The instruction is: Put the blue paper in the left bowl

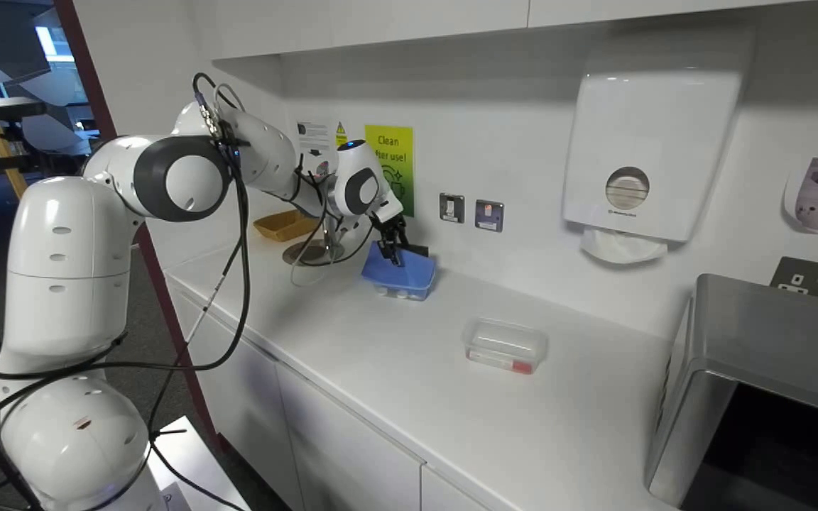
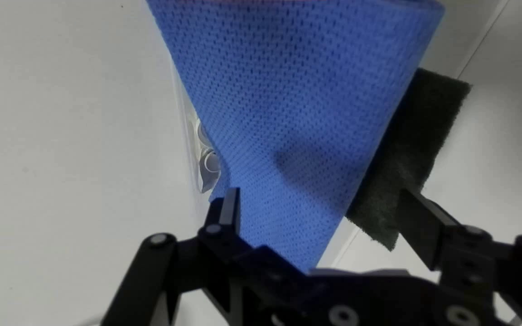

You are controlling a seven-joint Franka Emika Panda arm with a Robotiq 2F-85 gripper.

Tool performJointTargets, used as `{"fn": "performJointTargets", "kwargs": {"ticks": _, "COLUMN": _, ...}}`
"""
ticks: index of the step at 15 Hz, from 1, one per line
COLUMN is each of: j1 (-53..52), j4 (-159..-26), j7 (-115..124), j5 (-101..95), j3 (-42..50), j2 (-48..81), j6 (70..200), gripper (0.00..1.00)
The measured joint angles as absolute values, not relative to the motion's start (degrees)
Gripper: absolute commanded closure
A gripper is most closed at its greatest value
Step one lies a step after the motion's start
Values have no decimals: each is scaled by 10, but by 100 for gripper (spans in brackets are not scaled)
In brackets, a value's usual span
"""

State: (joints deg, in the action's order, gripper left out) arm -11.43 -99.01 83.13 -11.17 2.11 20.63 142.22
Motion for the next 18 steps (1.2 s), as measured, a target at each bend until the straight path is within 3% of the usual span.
{"fn": "performJointTargets", "kwargs": {"ticks": 12, "j1": -142, "j4": -991, "j7": 840, "j5": -130, "j3": 15, "j2": 172, "j6": 1429, "gripper": 0}}
{"fn": "performJointTargets", "kwargs": {"ticks": 18, "j1": -144, "j4": -1007, "j7": 795, "j5": -114, "j3": -27, "j2": 108, "j6": 1343, "gripper": 0}}
